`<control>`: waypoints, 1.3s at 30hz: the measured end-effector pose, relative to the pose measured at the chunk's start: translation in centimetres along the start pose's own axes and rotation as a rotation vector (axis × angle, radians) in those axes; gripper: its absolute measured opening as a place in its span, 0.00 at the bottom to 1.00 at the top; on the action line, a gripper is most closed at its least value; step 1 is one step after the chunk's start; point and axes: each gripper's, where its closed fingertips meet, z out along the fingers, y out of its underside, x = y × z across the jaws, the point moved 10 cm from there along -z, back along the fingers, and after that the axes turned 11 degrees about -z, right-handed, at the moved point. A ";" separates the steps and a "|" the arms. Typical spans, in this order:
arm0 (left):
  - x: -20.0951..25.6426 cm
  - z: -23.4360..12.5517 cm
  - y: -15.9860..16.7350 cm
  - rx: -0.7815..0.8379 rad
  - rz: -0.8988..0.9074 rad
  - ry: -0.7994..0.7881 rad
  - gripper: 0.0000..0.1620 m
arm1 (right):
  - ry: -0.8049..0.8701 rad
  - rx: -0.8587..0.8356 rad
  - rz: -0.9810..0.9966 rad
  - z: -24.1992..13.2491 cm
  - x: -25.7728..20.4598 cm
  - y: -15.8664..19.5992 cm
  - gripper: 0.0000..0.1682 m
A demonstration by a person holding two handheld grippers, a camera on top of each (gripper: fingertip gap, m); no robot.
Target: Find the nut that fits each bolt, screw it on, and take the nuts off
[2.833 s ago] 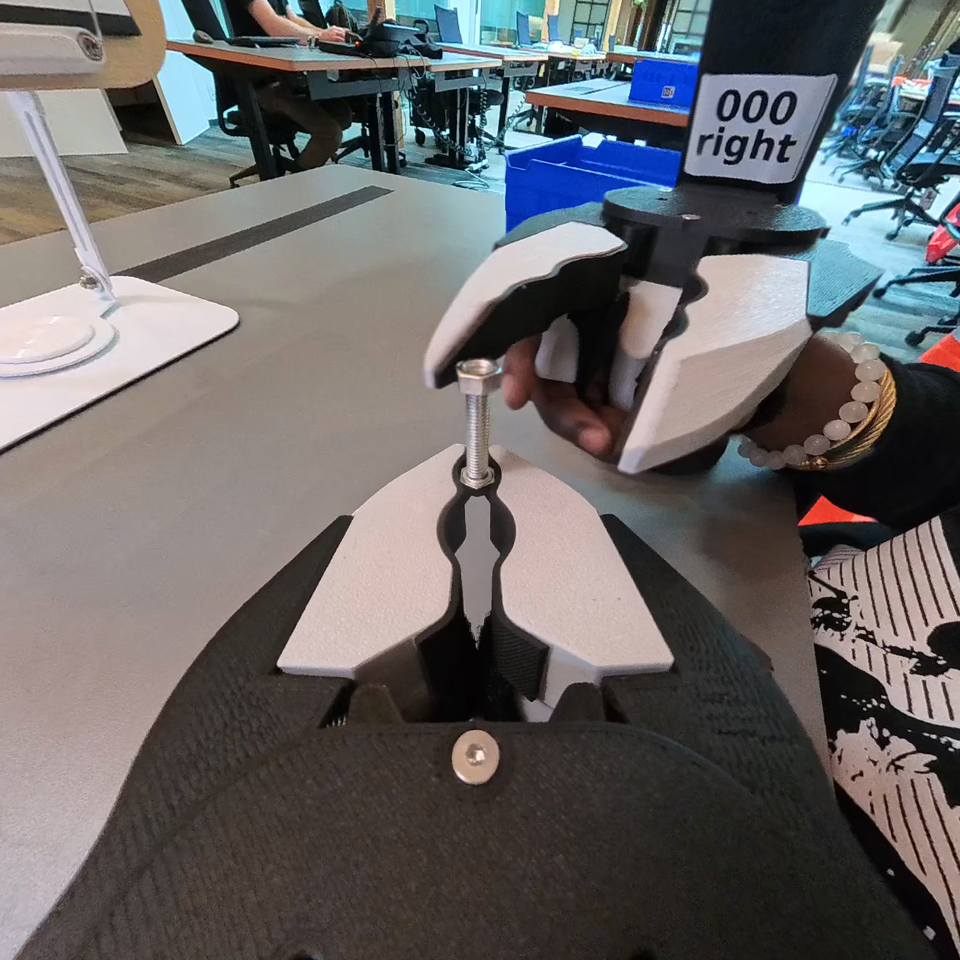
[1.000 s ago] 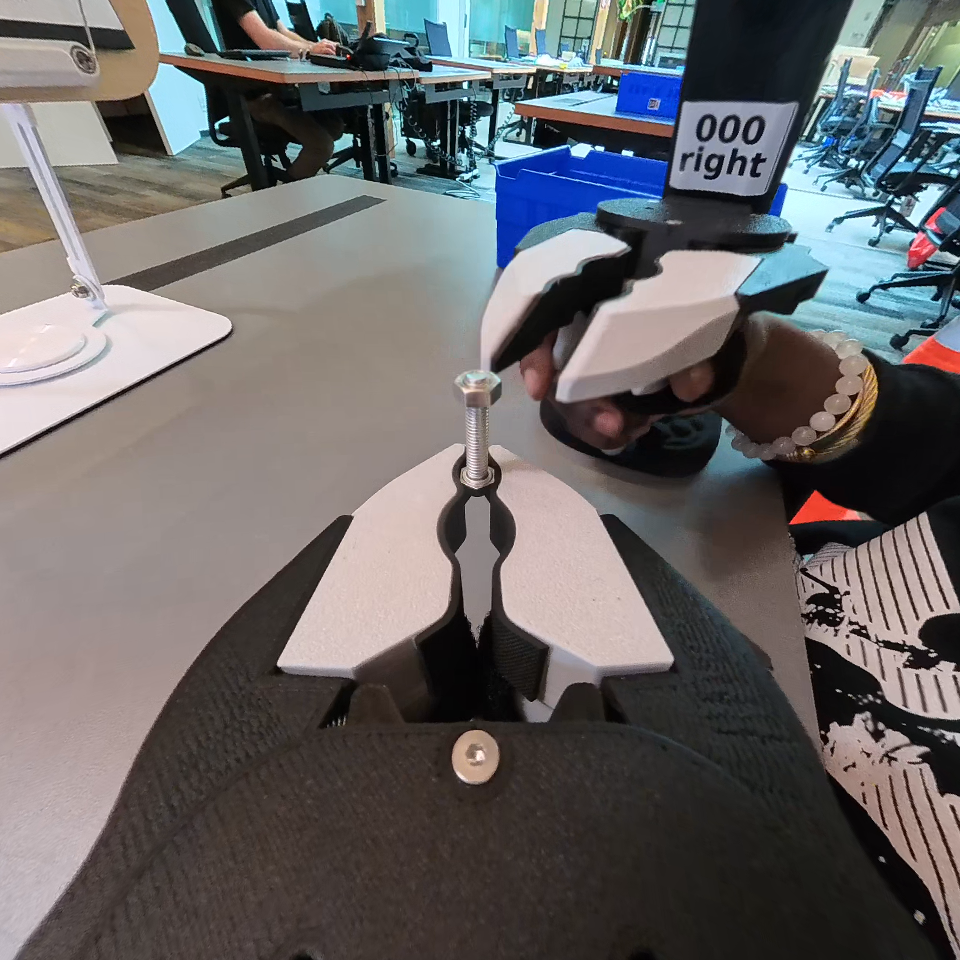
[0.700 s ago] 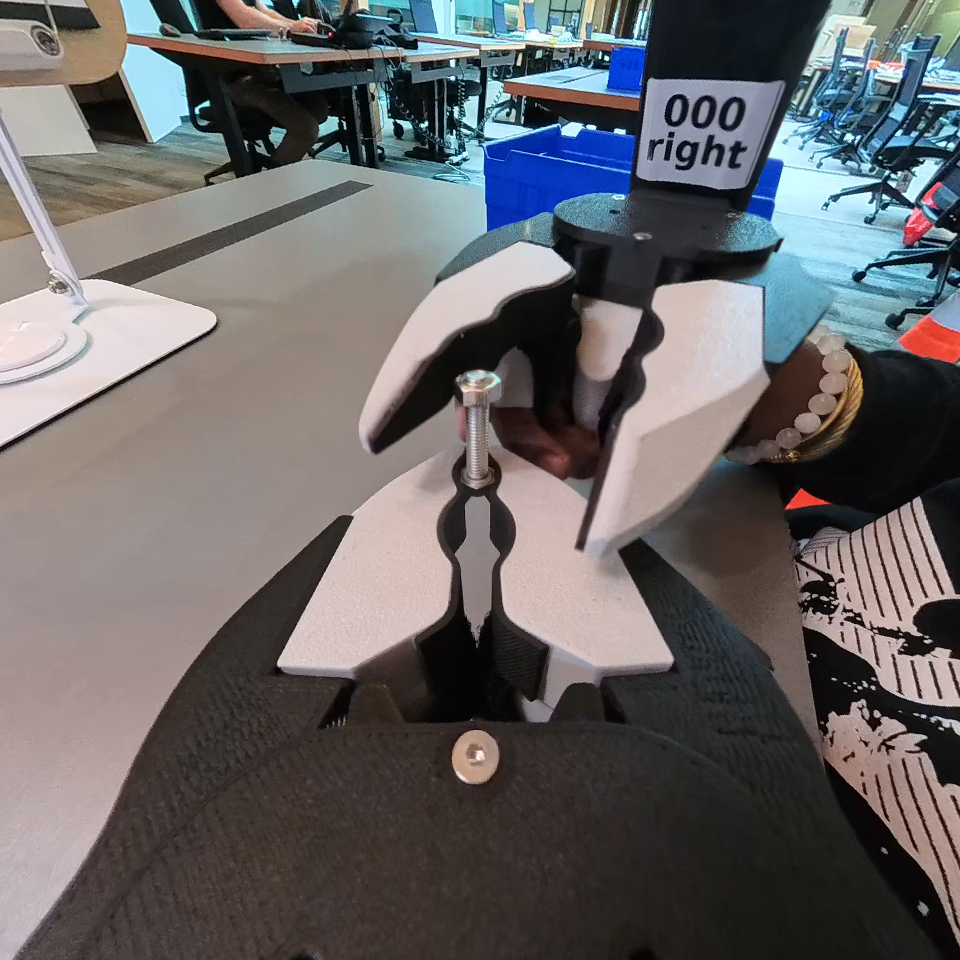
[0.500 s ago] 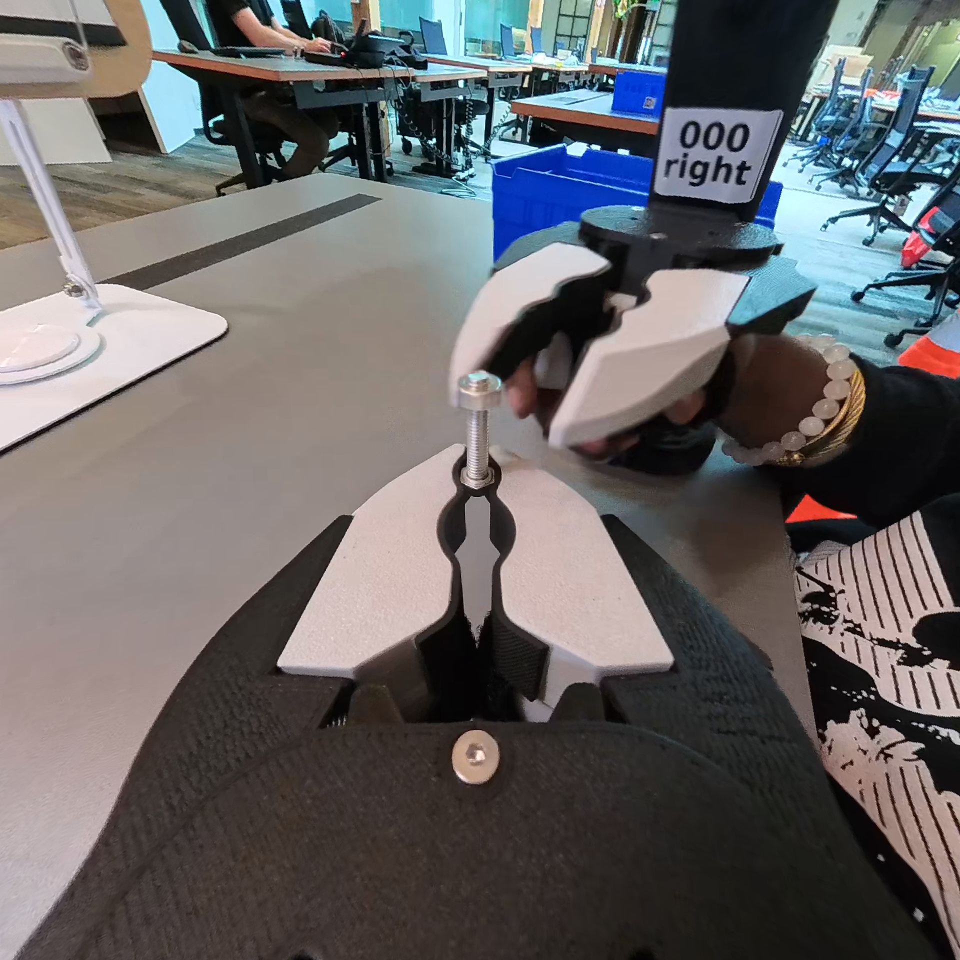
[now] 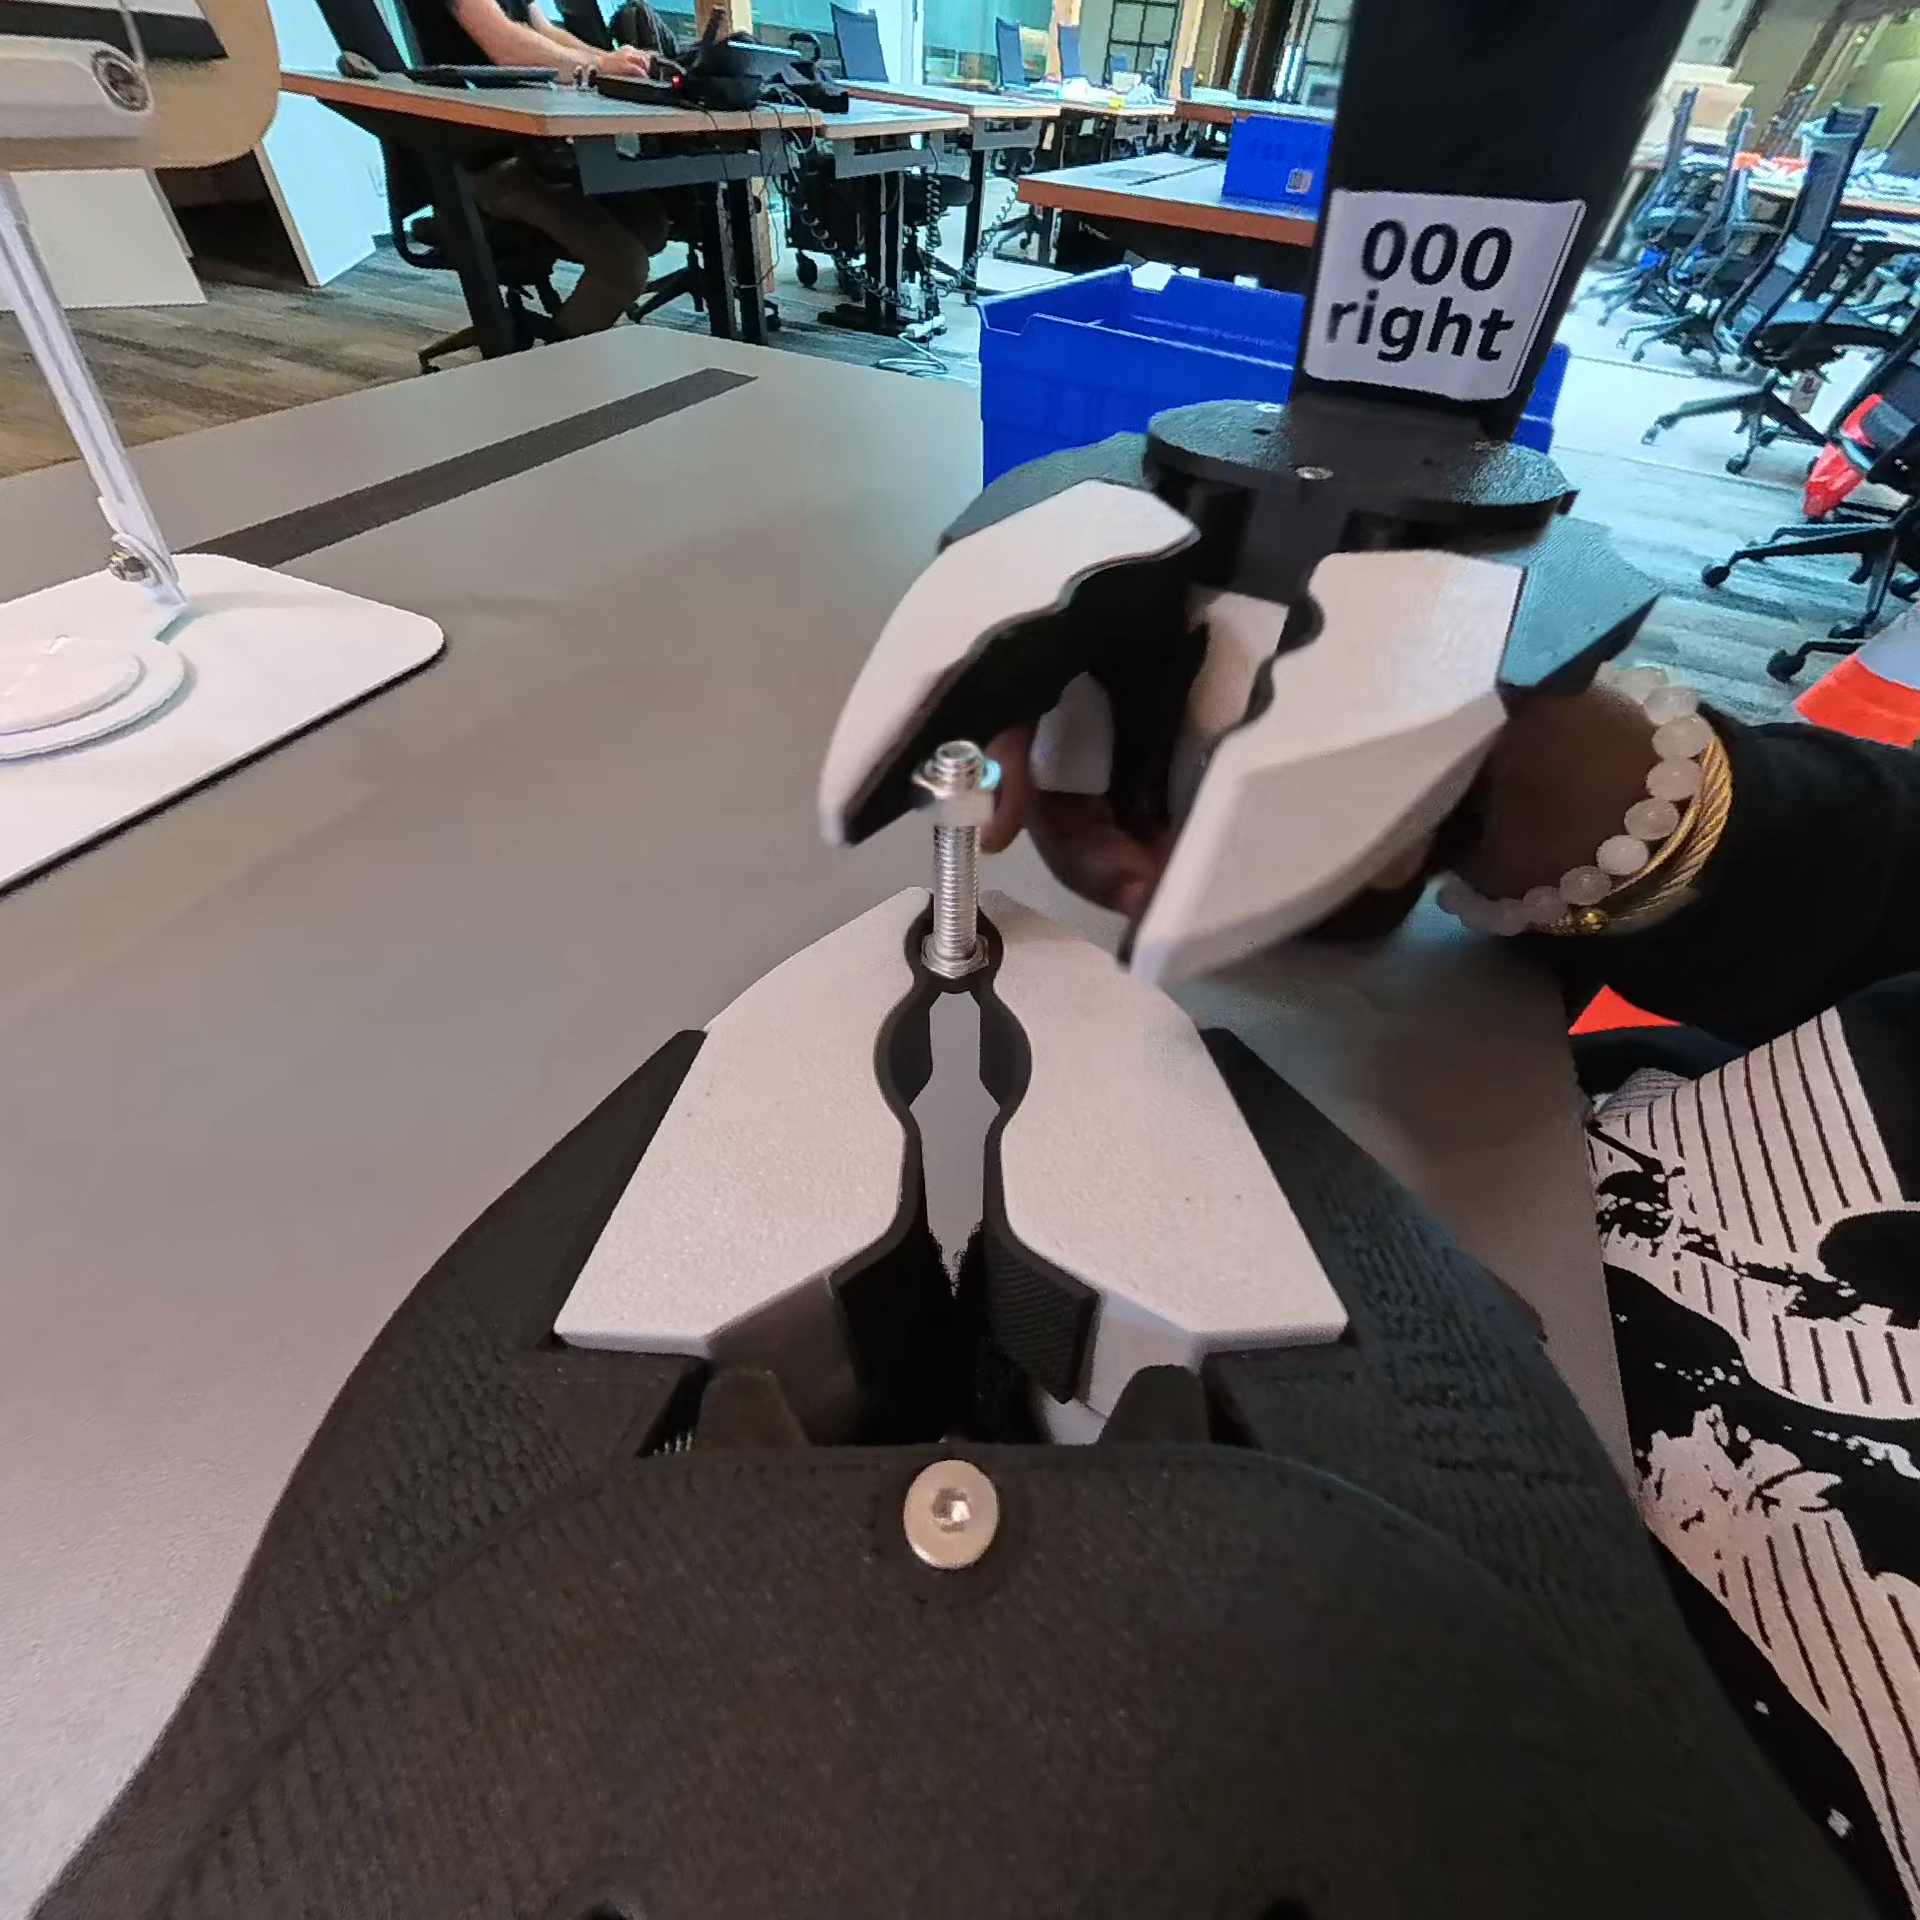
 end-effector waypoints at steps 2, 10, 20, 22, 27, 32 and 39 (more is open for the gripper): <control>0.0 -0.1 0.0 0.008 -0.005 0.001 0.02 | 0.022 0.009 0.001 -1.0 0.1 -0.1 0.15; 0.1 0.0 0.0 -0.005 0.008 0.009 0.02 | 0.034 0.035 0.019 -0.3 0.3 0.0 0.23; 0.0 -0.1 -0.1 0.016 0.001 0.004 0.02 | 0.056 0.012 0.010 -1.2 0.0 -0.2 0.09; 0.0 -0.1 -0.1 0.016 -0.003 0.004 0.02 | 0.067 0.047 0.042 -1.9 0.4 -0.3 0.06; 0.1 -0.1 0.0 0.006 0.010 0.012 0.02 | 0.066 0.048 0.048 -0.5 0.3 -0.1 0.21; 0.3 0.2 0.1 -0.016 0.028 0.012 0.02 | 0.037 0.016 0.044 1.0 -0.5 -0.1 0.28; 0.1 -0.2 -0.1 0.019 0.005 0.006 0.02 | 0.057 0.033 0.082 -1.6 0.1 -0.3 0.06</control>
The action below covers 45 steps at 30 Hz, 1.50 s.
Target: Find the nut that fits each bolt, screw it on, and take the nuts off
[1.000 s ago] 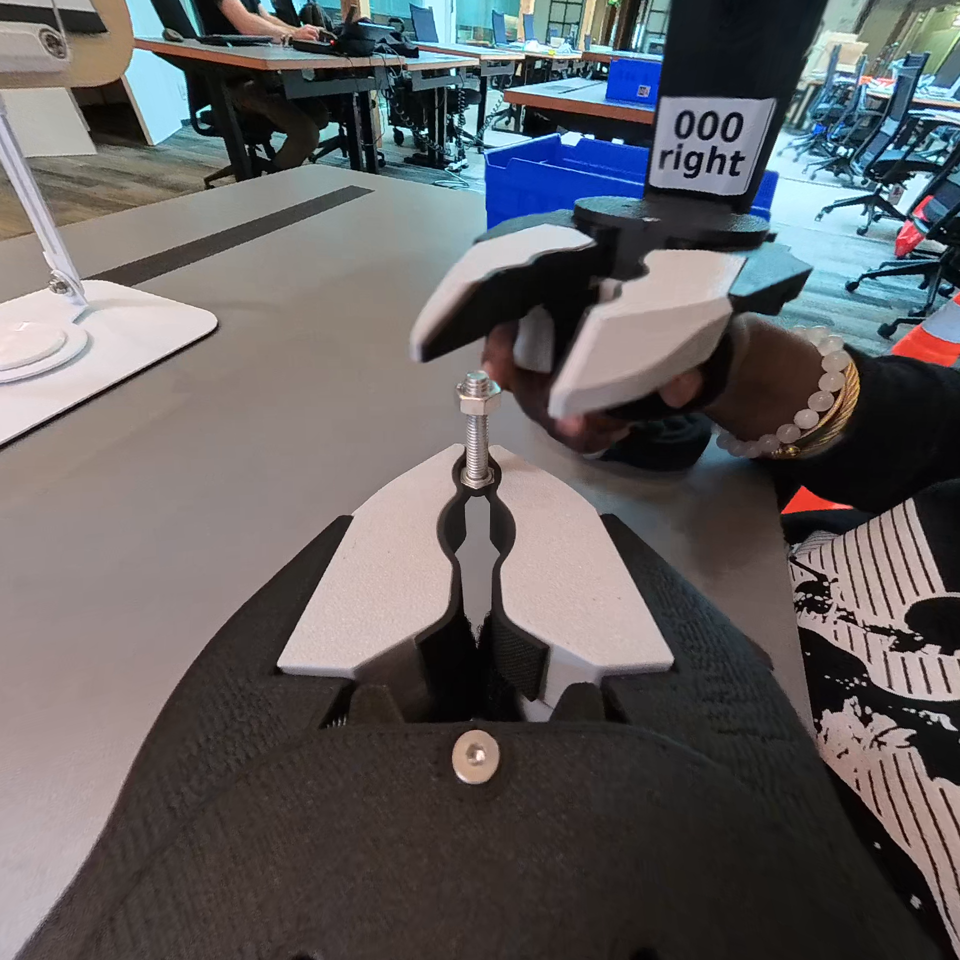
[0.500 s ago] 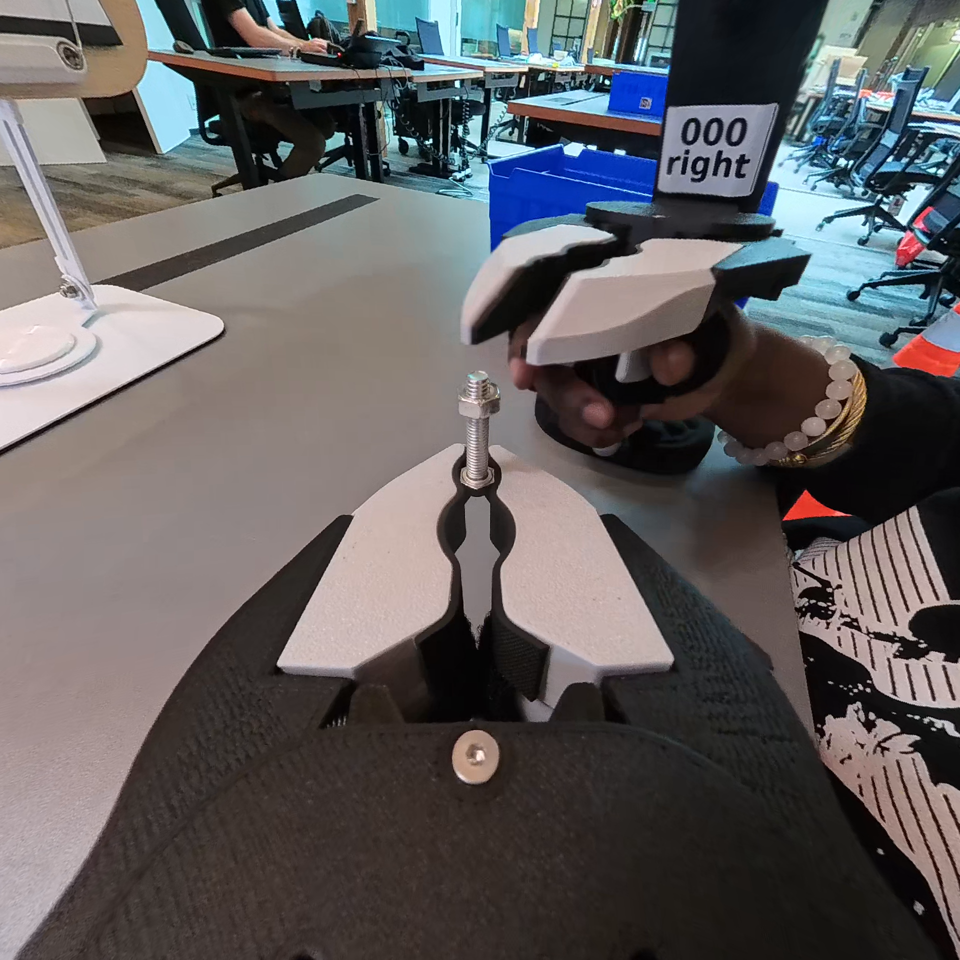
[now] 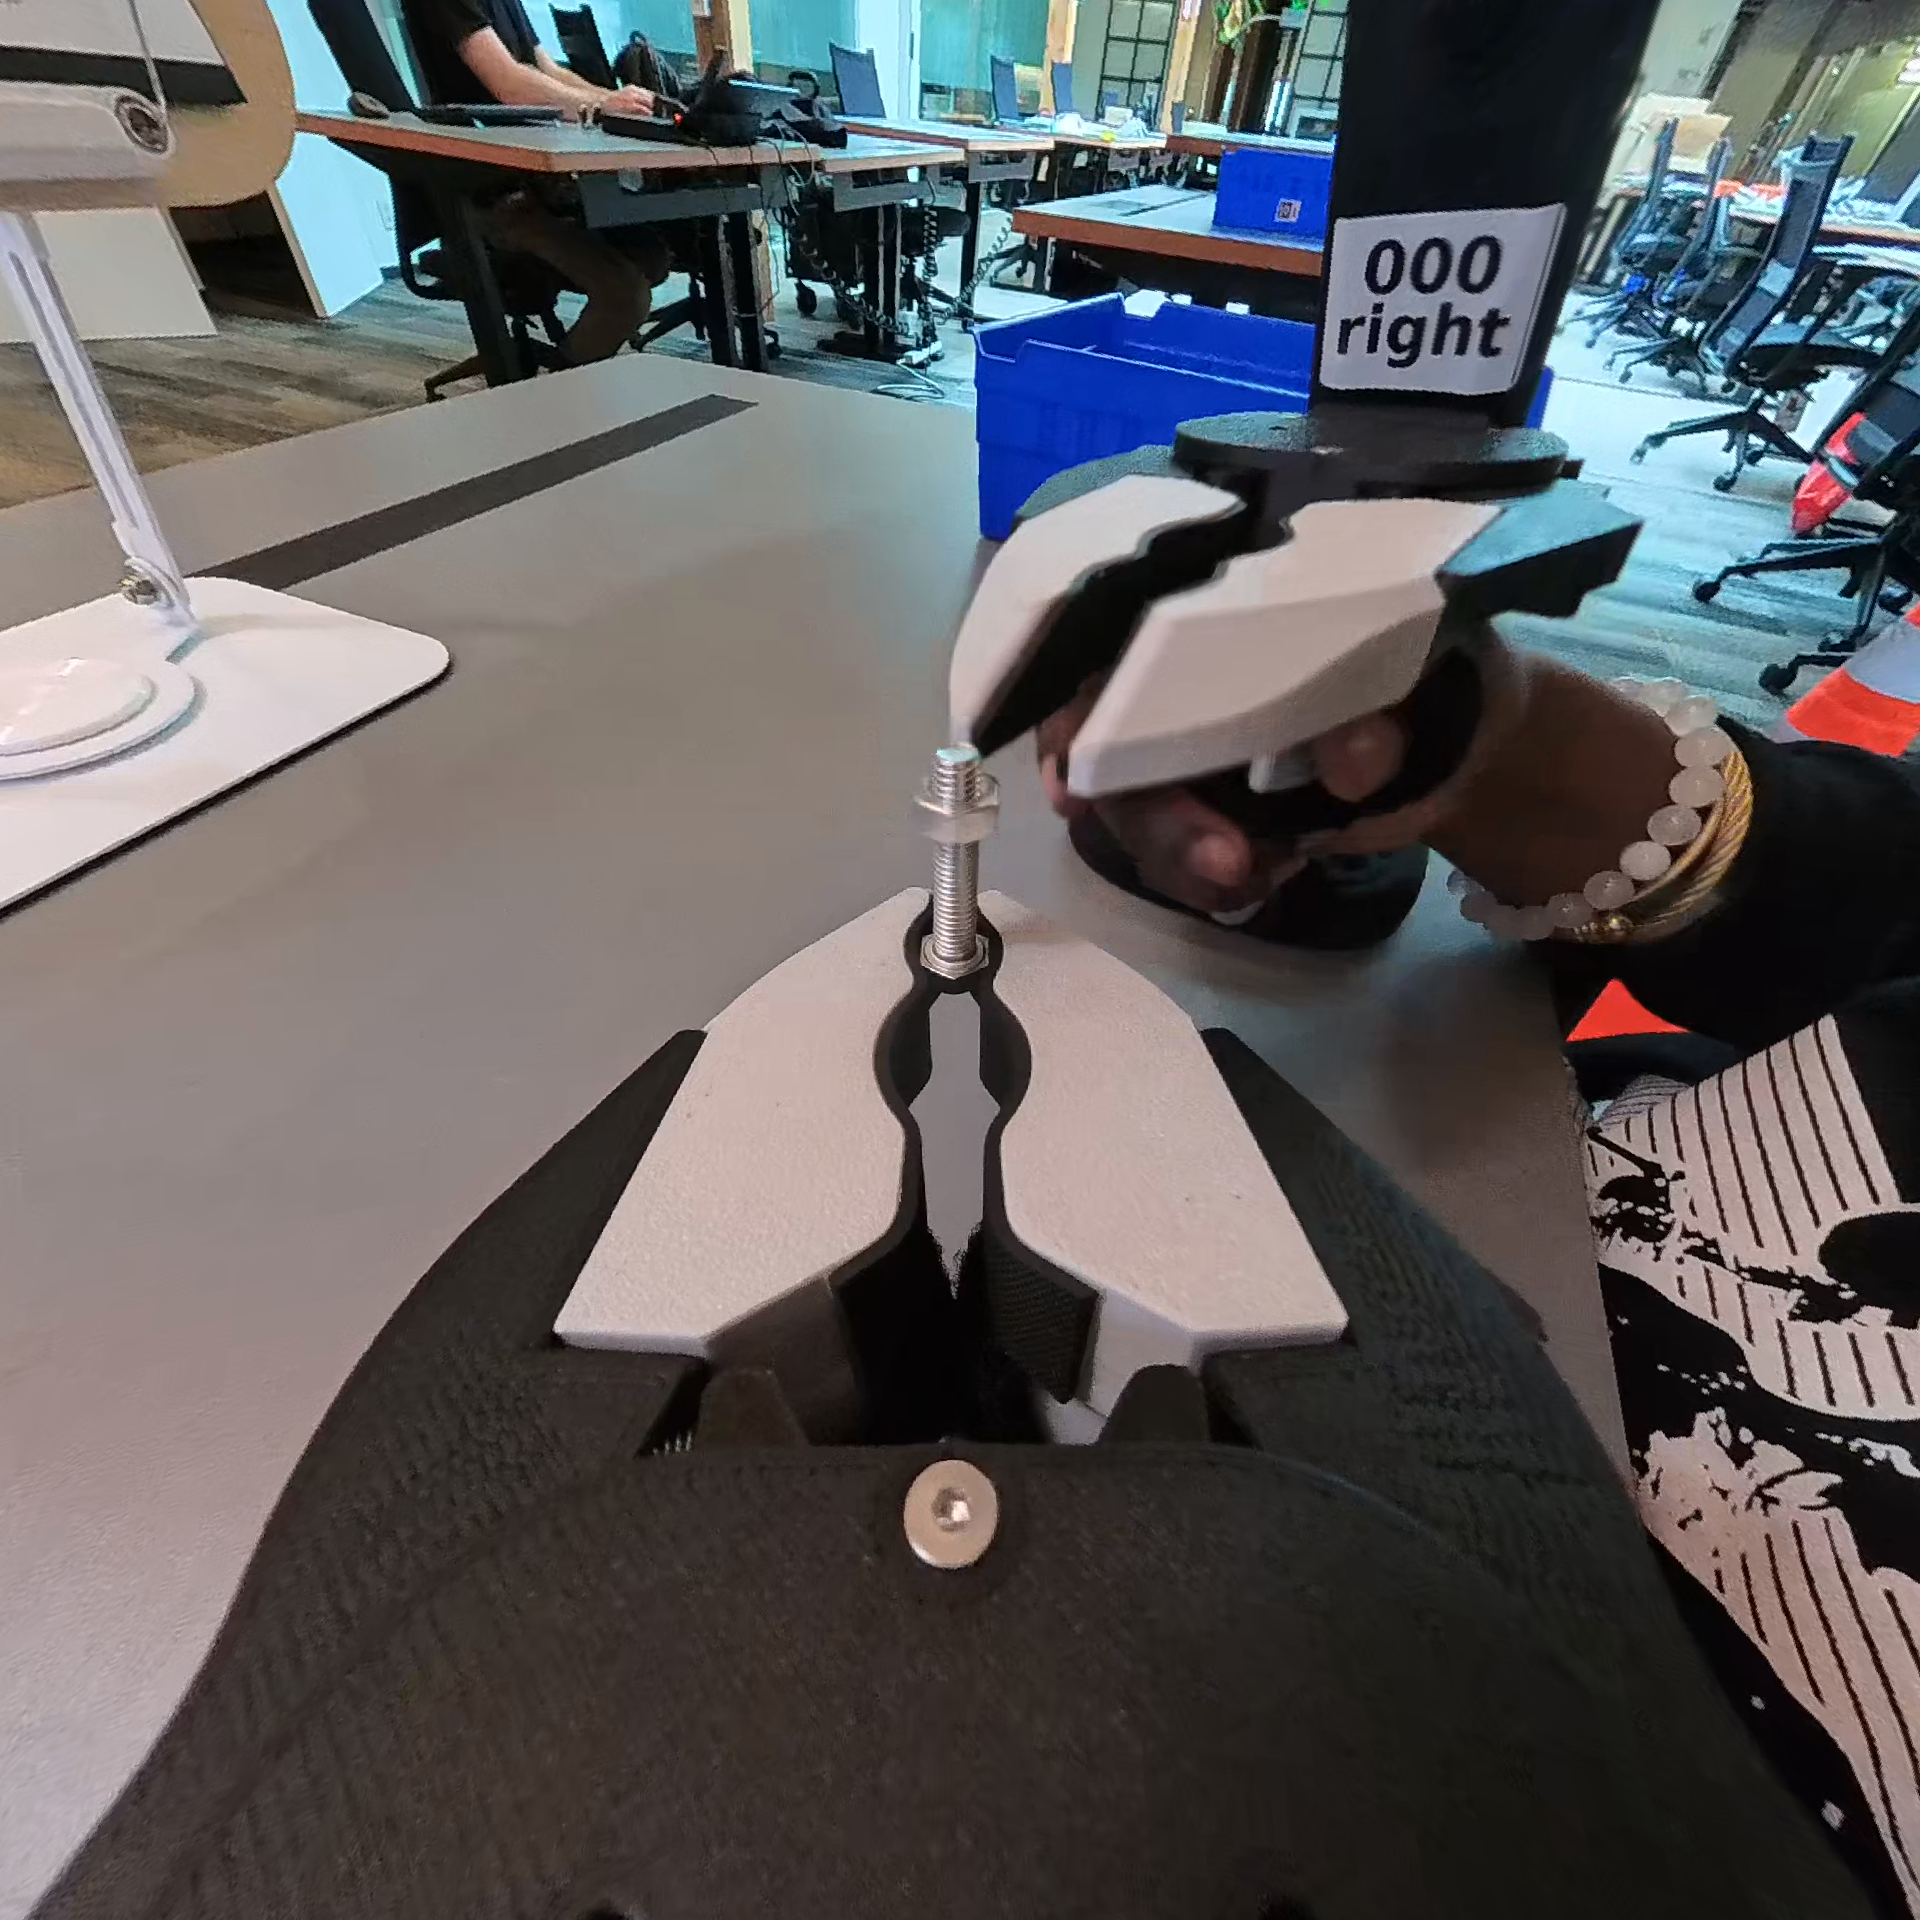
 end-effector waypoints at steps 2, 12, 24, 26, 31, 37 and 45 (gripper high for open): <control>0.0 0.0 0.0 -0.003 0.003 0.002 0.02 | 0.017 0.028 0.011 -0.1 0.2 0.0 0.07; 0.2 0.2 0.1 -0.019 0.022 0.004 0.02 | -0.033 -0.012 -0.036 1.9 -0.7 0.3 0.21; 0.2 0.1 0.1 -0.013 0.022 0.010 0.02 | -0.025 -0.012 -0.031 1.7 -0.4 0.6 0.22; 0.2 0.1 0.1 -0.016 0.023 0.009 0.02 | -0.044 -0.024 -0.054 2.3 -0.7 0.7 0.23; 0.0 -0.1 0.0 0.004 0.005 0.003 0.02 | -0.016 -0.035 -0.053 1.0 -0.4 0.4 0.15; 0.1 0.0 0.0 -0.002 0.010 0.004 0.02 | 0.010 -0.003 -0.032 0.1 0.1 0.4 0.09; 0.1 0.1 0.1 -0.019 0.018 0.005 0.02 | -0.035 -0.042 -0.075 2.0 -0.7 0.6 0.21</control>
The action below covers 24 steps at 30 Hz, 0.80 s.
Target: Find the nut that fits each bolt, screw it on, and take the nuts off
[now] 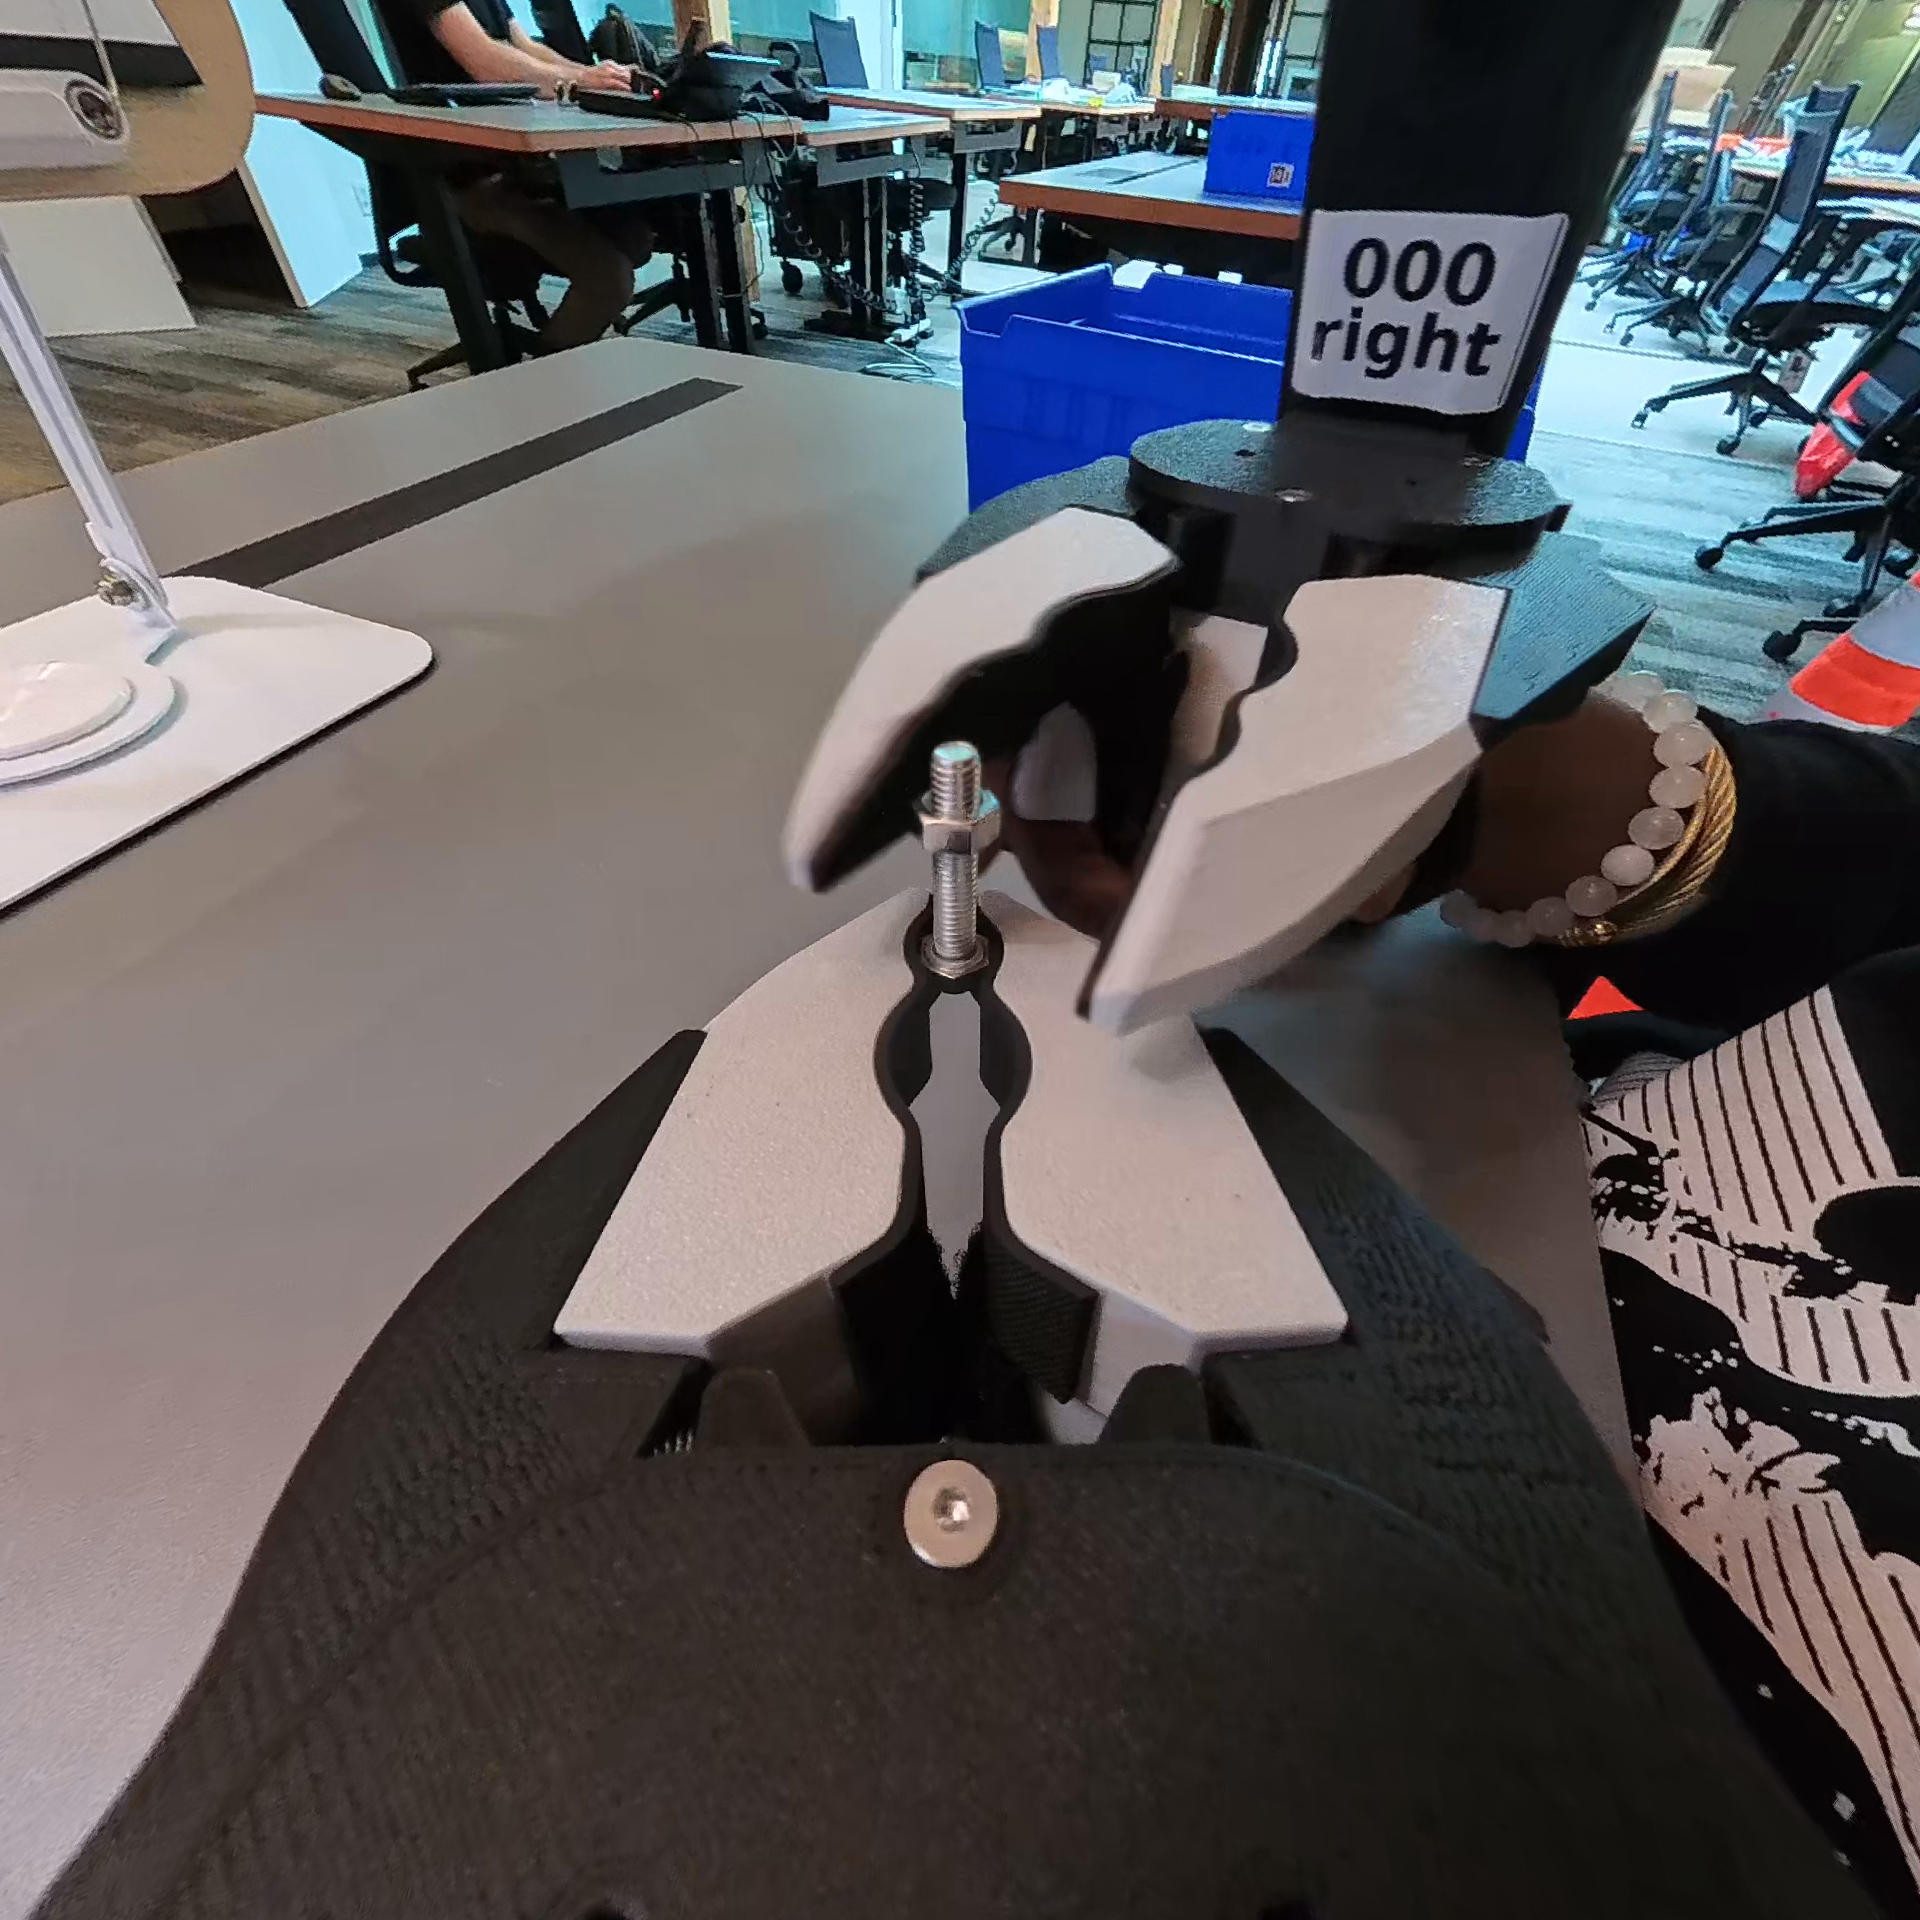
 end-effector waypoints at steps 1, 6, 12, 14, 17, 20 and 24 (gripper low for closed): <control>0.0 0.0 0.0 0.003 -0.002 0.002 0.02 | 0.003 -0.001 0.002 -0.3 0.0 0.0 0.18; -0.1 -0.1 0.0 0.011 -0.016 -0.003 0.02 | 0.009 0.033 0.054 -2.3 0.7 0.0 0.06; 0.0 0.0 0.0 -0.003 -0.005 0.002 0.02 | 0.003 0.029 0.034 -0.4 0.3 0.2 0.24; -0.1 0.0 0.0 -0.002 -0.008 0.001 0.02 | -0.018 0.008 0.011 0.1 0.0 0.2 0.25; -0.1 -0.1 0.0 0.011 -0.016 -0.002 0.02 | -0.010 0.004 0.000 -0.4 -0.1 0.1 0.22; -0.2 -0.2 -0.1 0.023 -0.022 -0.007 0.02 | 0.013 0.024 0.033 -1.8 0.4 0.2 0.08; -0.1 -0.1 -0.1 0.016 -0.017 -0.003 0.02 | 0.038 0.070 0.072 -2.1 0.9 0.2 0.10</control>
